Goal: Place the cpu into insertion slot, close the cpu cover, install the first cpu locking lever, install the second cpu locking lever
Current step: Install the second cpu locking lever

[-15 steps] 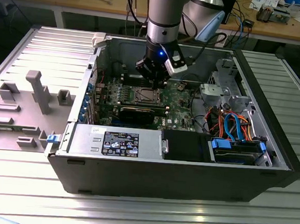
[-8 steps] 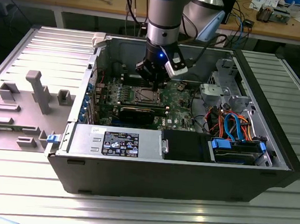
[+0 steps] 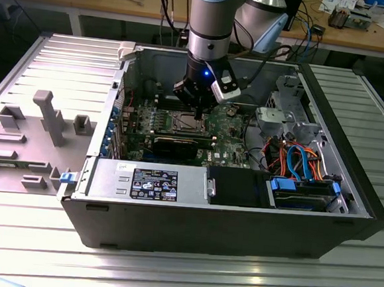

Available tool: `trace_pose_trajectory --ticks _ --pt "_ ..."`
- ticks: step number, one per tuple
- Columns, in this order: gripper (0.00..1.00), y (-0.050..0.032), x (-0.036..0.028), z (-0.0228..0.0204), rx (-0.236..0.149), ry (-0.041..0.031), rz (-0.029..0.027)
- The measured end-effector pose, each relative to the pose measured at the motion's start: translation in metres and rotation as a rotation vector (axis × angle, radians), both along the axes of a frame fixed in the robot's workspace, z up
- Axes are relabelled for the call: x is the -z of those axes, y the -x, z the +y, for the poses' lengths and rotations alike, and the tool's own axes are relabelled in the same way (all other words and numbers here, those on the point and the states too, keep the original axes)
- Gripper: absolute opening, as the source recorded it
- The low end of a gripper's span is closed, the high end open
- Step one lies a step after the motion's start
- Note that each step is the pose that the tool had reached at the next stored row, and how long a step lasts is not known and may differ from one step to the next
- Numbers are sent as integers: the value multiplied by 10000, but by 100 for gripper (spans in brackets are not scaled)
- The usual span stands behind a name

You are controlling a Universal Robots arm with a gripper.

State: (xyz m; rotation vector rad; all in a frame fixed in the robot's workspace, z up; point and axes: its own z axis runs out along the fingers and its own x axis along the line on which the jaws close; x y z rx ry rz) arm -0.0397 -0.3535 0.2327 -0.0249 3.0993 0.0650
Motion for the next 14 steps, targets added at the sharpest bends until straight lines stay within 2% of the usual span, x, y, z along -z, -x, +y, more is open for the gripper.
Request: trace_pose_trajectory --ticks 8,11,14 --pt "11 0 0 -9 -3 0 1" --pt "11 0 0 -39 -1 0 0" --pt "11 0 0 -92 0 0 0"
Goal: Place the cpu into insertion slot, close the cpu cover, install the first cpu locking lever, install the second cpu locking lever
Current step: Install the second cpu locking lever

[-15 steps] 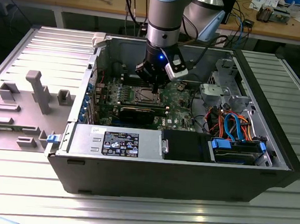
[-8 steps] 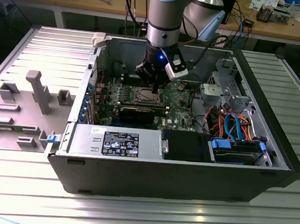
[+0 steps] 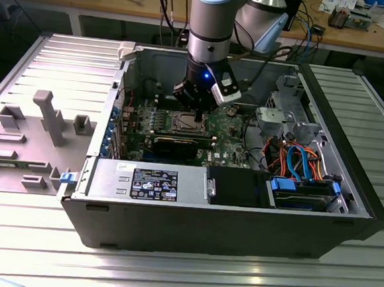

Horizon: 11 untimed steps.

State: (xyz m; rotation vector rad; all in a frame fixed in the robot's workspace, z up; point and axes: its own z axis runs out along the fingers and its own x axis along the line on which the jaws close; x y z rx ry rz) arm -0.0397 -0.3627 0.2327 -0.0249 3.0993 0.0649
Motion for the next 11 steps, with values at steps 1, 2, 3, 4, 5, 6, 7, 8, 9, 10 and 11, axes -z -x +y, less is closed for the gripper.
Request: trace_pose_trajectory --ticks 1,2,3,4,5,6,7,8,9,10,11 --pt "11 0 0 -13 -1 -1 0" --pt "11 0 0 -38 0 -1 0" --pt "11 0 0 -52 0 -1 -1" --pt "11 0 0 -60 0 0 0" --pt "11 0 0 -70 0 0 0" --pt "11 0 0 -82 0 -1 -1" --pt "11 0 0 -92 0 -1 0" --pt "11 0 0 -108 0 0 0" --pt "11 0 0 -125 0 0 0" --pt "11 0 0 -136 0 0 0" --pt "11 0 0 -146 1 0 0"
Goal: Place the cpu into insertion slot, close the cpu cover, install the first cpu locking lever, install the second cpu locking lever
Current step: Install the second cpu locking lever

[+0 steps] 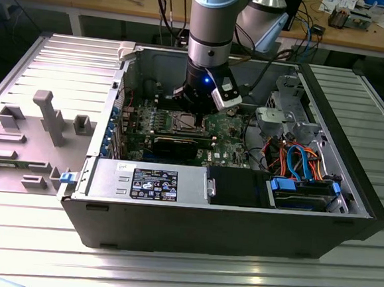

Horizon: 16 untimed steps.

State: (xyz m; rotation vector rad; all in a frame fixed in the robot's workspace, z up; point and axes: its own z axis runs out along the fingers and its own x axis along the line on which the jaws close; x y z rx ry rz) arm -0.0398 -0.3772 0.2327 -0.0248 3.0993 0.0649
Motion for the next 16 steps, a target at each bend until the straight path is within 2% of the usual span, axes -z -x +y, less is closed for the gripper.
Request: trace_pose_trajectory --ticks 2,13,14,16 --pt "11 0 0 -25 0 -1 0" --pt "11 0 0 -29 -1 0 0" --pt "11 0 -3 -30 -1 -7 1" --pt "11 0 -45 -30 -2 -72 0"
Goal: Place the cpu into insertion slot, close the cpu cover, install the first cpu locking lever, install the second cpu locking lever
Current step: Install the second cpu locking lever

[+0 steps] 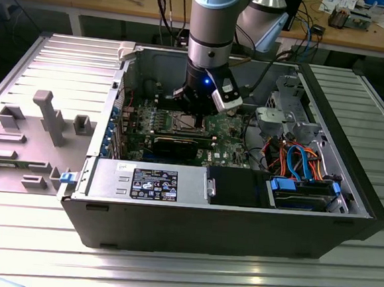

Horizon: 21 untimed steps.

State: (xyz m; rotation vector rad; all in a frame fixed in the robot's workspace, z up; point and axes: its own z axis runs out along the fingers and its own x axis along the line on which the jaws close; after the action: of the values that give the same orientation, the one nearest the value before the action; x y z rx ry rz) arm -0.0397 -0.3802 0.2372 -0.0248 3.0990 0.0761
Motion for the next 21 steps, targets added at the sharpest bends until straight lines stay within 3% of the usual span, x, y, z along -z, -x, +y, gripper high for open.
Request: trace_pose_trajectory --ticks 1,2,3,4,5,7,12,14,16,19,21 --pt "11 0 -37 0 1 -57 -1" --pt "11 0 -48 0 0 -212 0" --pt "11 1 -49 -2 1 -321 0" --pt "11 2 -49 -7 0 -490 1" --pt "11 3 -48 -17 1 -560 4" --pt "11 15 -45 -53 3 -604 43" --pt "11 75 -12 -98 6 -607 167" --pt "11 141 16 -128 9 -606 269" --pt "11 213 39 -143 11 -607 320" --pt "11 286 67 -162 11 -605 340" --pt "11 303 83 -205 10 -611 340"
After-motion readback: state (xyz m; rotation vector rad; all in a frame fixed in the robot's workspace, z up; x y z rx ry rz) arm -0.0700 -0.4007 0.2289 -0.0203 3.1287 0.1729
